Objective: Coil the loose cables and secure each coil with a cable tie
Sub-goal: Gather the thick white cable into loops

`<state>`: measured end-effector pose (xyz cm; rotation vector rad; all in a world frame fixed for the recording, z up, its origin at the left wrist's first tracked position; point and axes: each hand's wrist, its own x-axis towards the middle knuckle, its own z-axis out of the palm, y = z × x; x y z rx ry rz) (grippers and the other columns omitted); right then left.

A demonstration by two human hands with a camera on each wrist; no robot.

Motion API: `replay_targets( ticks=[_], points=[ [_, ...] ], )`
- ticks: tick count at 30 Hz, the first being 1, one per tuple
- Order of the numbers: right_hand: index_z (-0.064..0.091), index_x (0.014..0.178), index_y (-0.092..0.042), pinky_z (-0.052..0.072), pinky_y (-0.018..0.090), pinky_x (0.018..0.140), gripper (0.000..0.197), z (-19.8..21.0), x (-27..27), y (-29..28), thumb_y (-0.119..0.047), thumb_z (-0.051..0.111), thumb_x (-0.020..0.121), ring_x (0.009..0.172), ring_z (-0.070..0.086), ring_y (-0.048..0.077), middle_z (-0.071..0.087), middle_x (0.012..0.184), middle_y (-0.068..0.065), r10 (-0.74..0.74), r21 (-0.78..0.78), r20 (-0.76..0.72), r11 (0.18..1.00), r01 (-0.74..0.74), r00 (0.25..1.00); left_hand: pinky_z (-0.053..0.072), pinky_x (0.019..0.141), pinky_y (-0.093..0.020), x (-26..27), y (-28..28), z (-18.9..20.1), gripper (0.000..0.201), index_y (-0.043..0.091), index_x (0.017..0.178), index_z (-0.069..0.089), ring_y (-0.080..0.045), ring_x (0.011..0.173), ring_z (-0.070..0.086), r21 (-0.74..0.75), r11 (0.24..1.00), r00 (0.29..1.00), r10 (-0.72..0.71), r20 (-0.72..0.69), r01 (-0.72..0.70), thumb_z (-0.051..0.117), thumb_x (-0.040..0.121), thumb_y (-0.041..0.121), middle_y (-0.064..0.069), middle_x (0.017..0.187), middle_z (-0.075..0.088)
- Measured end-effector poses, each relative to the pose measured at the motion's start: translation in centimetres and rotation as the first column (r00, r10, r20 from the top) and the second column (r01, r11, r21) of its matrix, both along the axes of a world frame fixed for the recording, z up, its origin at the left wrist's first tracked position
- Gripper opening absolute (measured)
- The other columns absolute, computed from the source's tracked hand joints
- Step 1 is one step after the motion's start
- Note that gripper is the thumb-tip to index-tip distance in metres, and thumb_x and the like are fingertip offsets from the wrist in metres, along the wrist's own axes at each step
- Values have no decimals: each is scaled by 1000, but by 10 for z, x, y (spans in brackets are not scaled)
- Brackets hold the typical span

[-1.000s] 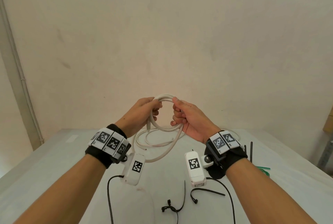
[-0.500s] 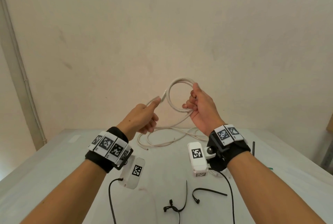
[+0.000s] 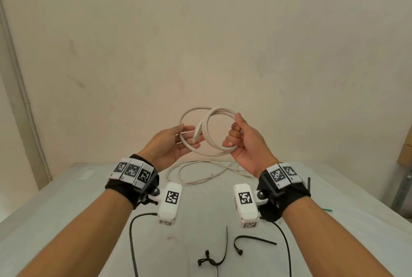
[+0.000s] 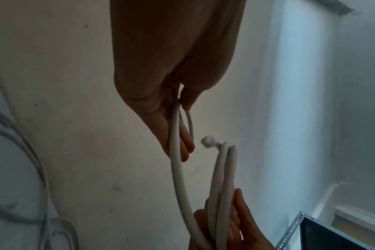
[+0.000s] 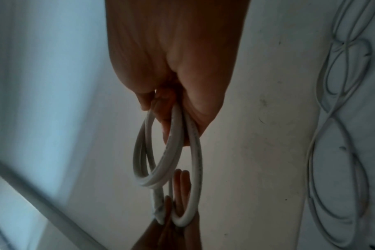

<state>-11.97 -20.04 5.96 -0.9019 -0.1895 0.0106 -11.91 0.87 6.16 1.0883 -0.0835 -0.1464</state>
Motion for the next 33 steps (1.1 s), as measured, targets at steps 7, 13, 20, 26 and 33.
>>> replay_targets(
  ticks=[7, 13, 20, 26, 33],
  points=[
    [37, 68, -21, 31, 23, 45, 44, -5, -2, 6, -34, 57, 106, 46, 19, 10, 18, 58, -6, 45, -243, 17, 969, -39, 999, 61, 85, -43, -15, -3, 21, 32, 9, 131, 62, -34, 105, 75, 316, 949, 981, -64, 181, 3, 46, 111, 28, -20, 112, 76],
    [41, 70, -21, 33, 23, 46, 42, -2, -11, 9, -34, 56, 106, 49, 20, 12, 21, 59, -7, 118, -464, 69, 883, -73, 991, 62, 81, -41, -19, -9, 22, 33, 14, 127, 67, -31, 92, 77, 504, 863, 964, -97, 246, -42, 47, 110, 34, -16, 102, 79],
    [41, 74, -18, 34, 22, 47, 39, -3, -6, 5, -35, 58, 105, 52, 21, 12, 20, 64, -3, 143, -640, 135, 768, -23, 980, 63, 77, -48, -15, -19, 14, 47, 6, 98, 62, -17, 55, 53, 622, 779, 957, -116, 266, -78, 39, 110, 44, -5, 69, 53],
    [46, 73, -16, 40, 24, 51, 42, -7, -4, 0, -42, 61, 102, 49, 30, 9, 26, 62, -6, 134, -746, 221, 662, 79, 966, 62, 71, -35, -16, -26, 7, 38, 6, 107, 54, -13, 63, 53, 731, 681, 962, -168, 213, -43, 62, 101, 43, -4, 81, 47],
    [49, 109, -11, 48, 29, 56, 50, -13, 4, 3, -44, 80, 88, 55, 48, 10, 53, 70, -8, 27, -766, 255, 615, 185, 966, 64, 80, -48, -17, -31, 0, 24, 12, 93, 40, -15, 68, 51, 782, 596, 926, -165, 340, -181, 48, 109, 29, -4, 87, 41]
  ],
)
